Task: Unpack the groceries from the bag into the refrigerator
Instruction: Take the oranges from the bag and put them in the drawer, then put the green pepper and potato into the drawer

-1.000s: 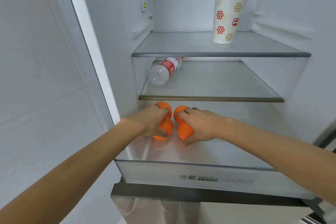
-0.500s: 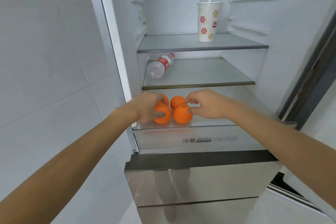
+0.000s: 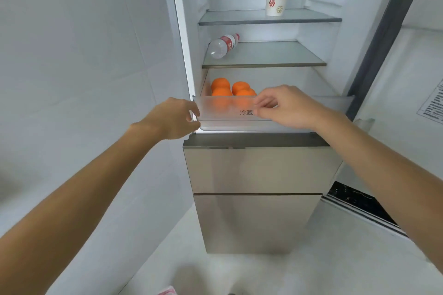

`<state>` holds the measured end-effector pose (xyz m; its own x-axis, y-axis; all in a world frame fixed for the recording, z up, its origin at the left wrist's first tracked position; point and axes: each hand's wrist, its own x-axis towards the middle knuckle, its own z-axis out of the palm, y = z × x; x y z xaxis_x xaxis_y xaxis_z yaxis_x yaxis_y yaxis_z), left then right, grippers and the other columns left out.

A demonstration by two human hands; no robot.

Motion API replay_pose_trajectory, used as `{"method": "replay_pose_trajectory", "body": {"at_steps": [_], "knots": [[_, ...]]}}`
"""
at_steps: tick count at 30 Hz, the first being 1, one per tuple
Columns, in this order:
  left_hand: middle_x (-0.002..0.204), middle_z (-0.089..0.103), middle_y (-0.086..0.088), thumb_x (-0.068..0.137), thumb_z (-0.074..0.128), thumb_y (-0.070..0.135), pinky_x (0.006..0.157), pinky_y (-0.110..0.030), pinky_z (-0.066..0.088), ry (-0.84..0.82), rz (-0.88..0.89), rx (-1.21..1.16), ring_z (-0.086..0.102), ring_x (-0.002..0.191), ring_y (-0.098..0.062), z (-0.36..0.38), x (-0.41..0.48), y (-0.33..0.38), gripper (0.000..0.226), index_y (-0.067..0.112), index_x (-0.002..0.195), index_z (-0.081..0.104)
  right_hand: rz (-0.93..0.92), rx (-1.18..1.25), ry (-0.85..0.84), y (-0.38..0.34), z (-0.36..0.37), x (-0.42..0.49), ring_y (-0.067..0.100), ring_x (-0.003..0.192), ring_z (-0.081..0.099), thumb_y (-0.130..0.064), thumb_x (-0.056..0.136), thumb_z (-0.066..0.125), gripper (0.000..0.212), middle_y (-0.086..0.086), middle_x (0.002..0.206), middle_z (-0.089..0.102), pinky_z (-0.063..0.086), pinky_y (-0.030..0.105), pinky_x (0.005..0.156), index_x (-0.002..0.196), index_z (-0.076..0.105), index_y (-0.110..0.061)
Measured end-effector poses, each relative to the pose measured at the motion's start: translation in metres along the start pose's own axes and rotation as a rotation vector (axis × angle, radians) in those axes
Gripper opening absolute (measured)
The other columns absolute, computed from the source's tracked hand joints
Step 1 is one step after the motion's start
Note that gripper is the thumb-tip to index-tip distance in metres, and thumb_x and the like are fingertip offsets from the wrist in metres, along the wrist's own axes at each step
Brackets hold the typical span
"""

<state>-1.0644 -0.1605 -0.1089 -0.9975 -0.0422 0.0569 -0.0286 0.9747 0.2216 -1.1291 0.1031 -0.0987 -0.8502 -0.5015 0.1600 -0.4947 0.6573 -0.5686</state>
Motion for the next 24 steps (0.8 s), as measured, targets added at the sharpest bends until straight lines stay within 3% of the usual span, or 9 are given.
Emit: {"method": "replay_pose_trajectory", "body": {"at_steps": [7,11,17,24], "knots": [[0.108,0.052,0.009,0.091,0.059,0.045,0.090,-0.030,0.042,-0.360,-0.084,0.032,0.049,0.104,-0.014,0.035,-0.065,-0.008,0.035,0.029,0.122,0.060,0.023,-0.074,-0.258,-0.013,0.061,-0.046,0.012,0.096,0.066,-0.028,0.087,0.069,0.031,-0.004,0.108,0.072,0.048,0.022,0.083,0.117,0.068,-0.018],[0.115,0.055,0.007,0.089,0.058,0.052,0.098,-0.037,0.047,-0.526,-0.159,0.043,0.060,0.109,-0.019,0.058,-0.091,-0.025,0.041,0.029,0.123,0.060,-0.005,-0.211,-0.425,-0.024,0.108,-0.051,0.018,0.103,0.064,-0.030,0.089,0.065,0.033,-0.002,0.113,0.071,0.050,0.031,0.089,0.120,0.065,-0.018],[0.108,0.049,0.012,0.091,0.056,0.050,0.090,-0.032,0.043,-0.604,-0.274,-0.065,0.050,0.103,-0.013,0.104,-0.137,-0.091,0.037,0.028,0.121,0.060,-0.045,-0.201,-0.638,-0.056,0.200,-0.039,0.020,0.105,0.061,-0.027,0.093,0.059,0.034,-0.002,0.118,0.067,0.046,0.028,0.082,0.125,0.059,-0.017],[0.131,0.055,0.003,0.092,0.056,0.048,0.097,-0.034,0.041,-0.739,-0.414,-0.152,0.052,0.119,-0.019,0.186,-0.196,-0.205,0.041,0.026,0.127,0.057,-0.032,-0.217,-0.862,-0.075,0.355,-0.035,0.018,0.106,0.058,-0.029,0.090,0.057,0.032,-0.002,0.119,0.064,0.049,0.034,0.091,0.121,0.060,-0.021]]}}
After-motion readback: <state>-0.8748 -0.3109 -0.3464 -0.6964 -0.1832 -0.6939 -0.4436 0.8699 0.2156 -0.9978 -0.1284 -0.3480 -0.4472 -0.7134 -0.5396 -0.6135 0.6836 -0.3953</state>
